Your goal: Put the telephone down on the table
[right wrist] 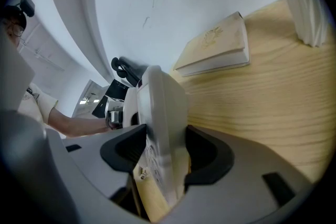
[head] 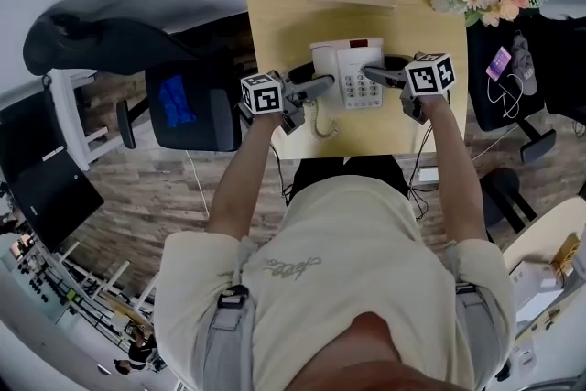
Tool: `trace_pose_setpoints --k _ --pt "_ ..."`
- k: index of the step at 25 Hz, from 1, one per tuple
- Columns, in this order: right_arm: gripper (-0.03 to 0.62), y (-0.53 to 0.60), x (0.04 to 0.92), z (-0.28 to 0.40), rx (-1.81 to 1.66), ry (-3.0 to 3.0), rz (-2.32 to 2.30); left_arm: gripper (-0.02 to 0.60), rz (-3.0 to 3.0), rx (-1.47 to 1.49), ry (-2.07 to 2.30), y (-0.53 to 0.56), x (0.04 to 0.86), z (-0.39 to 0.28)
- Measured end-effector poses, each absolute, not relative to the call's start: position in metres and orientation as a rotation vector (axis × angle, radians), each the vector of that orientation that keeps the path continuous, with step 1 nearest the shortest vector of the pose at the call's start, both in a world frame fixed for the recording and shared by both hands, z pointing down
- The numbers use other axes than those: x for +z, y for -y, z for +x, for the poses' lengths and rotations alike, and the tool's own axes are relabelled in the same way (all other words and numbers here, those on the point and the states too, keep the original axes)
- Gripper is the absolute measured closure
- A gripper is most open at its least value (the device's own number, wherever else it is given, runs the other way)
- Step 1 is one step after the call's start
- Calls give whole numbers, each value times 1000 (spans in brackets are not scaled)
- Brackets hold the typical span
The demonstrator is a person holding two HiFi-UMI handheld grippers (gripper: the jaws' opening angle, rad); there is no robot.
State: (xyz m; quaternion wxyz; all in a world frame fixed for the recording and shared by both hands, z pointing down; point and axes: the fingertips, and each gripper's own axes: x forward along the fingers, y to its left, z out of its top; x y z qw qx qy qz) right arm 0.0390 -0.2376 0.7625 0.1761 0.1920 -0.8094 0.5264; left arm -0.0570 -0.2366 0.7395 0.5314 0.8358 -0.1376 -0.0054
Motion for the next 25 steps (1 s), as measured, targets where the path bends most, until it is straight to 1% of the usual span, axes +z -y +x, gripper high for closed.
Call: trace_pose_setpoints --k 11,25 --pt "361 244 791 46 1596 2215 569 209 1888 47 315 248 763 -50" --pt "359 253 805 46 1666 2149 629 199 1728 120 321 257 778 -45"
